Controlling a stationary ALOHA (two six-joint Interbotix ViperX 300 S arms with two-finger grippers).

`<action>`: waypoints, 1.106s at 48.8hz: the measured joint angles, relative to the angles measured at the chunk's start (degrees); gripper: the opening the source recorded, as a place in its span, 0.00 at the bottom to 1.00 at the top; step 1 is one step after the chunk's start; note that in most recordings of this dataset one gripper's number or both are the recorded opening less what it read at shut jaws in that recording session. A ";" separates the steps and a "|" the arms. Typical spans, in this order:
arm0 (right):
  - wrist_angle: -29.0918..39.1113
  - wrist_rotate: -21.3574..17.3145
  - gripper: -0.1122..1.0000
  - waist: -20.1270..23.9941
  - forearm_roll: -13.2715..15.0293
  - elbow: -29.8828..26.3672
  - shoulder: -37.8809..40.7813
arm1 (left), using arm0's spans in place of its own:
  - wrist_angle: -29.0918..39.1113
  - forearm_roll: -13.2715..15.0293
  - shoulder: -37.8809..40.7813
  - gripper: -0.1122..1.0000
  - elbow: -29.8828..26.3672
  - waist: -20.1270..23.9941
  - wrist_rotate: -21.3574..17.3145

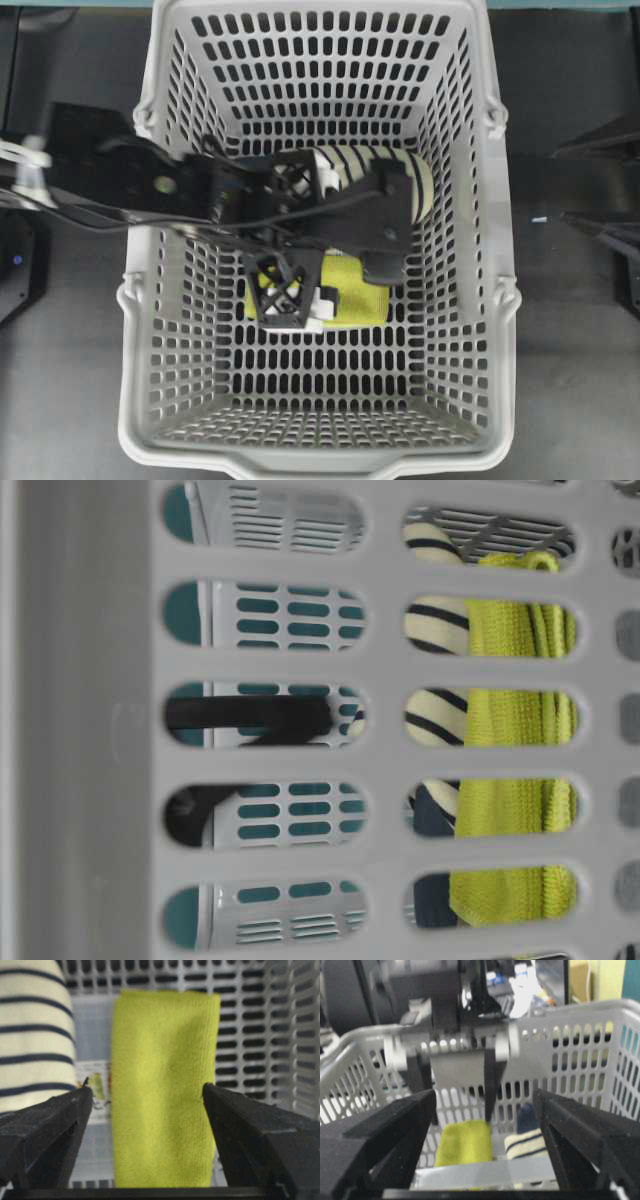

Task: Pick up the yellow cloth from the shopping basket with the left arm.
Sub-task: 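Close the left gripper on the yellow cloth, then lift the yellow cloth up out of the basket with the left gripper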

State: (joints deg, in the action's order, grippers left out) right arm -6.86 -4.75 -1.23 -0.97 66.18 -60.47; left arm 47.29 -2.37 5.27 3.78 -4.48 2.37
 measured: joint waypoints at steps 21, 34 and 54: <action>-0.35 0.00 0.77 0.70 0.00 0.00 -1.58 | -0.18 0.00 6.15 0.87 3.87 -0.62 0.00; -0.44 0.09 0.77 0.70 0.09 0.09 -2.11 | -1.67 0.00 5.71 0.74 5.54 -0.62 -0.44; -0.35 0.18 0.77 0.70 0.09 0.09 -2.11 | -0.62 0.00 4.31 0.26 4.66 -1.05 -0.62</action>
State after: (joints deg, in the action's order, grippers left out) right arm -7.21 -4.57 -0.53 -0.88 66.27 -62.58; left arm 46.67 -2.37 9.58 8.44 -5.54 1.76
